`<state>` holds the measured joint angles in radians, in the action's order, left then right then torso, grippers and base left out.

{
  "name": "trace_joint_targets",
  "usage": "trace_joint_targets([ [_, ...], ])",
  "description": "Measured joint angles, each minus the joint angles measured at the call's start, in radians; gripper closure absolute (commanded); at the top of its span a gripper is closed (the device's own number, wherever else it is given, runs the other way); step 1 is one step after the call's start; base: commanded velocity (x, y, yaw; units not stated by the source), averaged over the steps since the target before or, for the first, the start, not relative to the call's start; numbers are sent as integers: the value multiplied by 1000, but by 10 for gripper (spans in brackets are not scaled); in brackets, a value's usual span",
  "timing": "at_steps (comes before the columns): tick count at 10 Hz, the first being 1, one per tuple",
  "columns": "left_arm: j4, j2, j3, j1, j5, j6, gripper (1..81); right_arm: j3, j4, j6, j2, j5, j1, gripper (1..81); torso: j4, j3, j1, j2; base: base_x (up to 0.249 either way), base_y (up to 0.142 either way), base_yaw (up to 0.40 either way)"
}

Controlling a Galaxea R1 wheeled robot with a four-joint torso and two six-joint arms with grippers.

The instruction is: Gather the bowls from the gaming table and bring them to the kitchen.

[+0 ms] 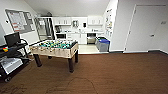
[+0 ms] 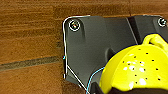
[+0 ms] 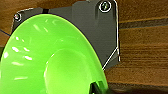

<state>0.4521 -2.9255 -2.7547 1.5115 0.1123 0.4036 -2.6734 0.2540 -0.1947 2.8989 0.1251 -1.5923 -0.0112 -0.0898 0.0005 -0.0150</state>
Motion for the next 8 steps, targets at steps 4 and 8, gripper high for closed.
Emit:
trace_joint_targets([
  [4, 0, 0, 3, 4, 1, 0, 811, 0, 0, 0, 0, 1, -1, 811, 0, 0, 0, 0, 0, 0, 0],
  [8, 0, 0, 3, 4, 0, 0, 811, 0, 0, 0, 0, 1, -1, 811, 0, 0, 0, 0, 0, 0, 0],
])
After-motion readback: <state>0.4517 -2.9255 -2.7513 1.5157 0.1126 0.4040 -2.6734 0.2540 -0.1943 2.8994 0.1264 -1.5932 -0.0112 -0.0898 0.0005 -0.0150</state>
